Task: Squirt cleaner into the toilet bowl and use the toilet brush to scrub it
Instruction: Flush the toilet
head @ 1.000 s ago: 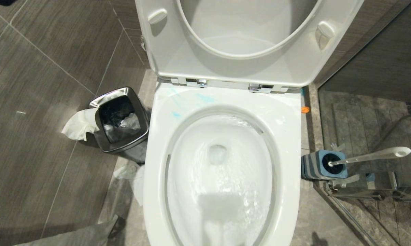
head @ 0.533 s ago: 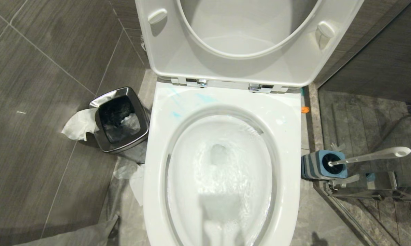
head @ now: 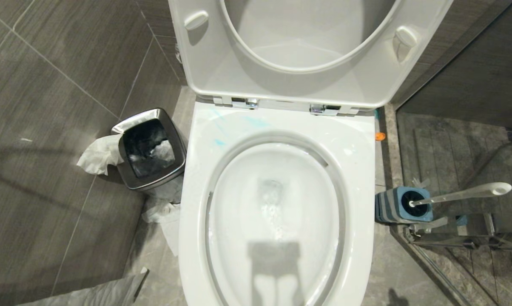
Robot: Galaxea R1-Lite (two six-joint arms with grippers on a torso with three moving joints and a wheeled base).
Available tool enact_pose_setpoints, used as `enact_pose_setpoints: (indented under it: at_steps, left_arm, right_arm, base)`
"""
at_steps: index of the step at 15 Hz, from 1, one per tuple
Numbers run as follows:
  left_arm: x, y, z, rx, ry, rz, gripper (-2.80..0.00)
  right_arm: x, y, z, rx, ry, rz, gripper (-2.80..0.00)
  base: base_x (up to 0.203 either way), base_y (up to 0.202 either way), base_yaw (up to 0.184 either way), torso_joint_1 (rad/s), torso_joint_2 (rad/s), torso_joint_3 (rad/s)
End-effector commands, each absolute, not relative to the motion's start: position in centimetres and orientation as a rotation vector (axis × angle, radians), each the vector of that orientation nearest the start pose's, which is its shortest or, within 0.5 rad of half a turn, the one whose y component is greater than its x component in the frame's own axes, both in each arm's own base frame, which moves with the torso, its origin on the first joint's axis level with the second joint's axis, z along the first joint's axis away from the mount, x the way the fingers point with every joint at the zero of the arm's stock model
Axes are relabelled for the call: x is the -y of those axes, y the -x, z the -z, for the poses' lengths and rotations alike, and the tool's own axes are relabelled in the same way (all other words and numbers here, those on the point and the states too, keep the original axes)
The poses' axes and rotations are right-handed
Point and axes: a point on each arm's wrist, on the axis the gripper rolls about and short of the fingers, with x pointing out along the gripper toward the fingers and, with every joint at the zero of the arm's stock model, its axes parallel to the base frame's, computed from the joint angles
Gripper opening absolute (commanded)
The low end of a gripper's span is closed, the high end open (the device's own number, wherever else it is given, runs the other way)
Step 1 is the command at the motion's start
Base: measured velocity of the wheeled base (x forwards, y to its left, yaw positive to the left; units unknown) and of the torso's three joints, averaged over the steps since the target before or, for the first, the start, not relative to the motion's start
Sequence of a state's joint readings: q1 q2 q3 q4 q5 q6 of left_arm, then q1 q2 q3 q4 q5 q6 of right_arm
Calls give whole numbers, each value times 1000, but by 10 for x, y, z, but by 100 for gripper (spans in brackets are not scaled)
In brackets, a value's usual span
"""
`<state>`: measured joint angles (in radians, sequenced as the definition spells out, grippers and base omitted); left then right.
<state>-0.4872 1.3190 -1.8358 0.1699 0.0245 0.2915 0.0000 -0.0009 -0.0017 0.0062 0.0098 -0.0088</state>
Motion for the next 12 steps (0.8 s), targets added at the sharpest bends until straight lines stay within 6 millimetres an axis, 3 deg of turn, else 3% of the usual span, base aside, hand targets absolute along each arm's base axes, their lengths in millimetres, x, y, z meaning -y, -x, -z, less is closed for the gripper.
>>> enact_pose_setpoints:
  at_steps: [1, 6, 12]
  left_arm:
    - [53, -96, -469, 327, -204, 448, -280]
    - [57, -81, -452, 164, -130, 731, -280]
    - [73, -104, -434, 25, -62, 873, -280]
  right_arm:
    - [0, 23, -75, -5, 9, -10, -280]
    - [0, 23, -75, -5, 9, -10, -280]
    - [0, 23, -75, -5, 9, -10, -280]
  base:
    - [0, 0, 0, 0, 0, 0]
    - [0, 0, 0, 0, 0, 0]
    - [0, 0, 0, 0, 0, 0]
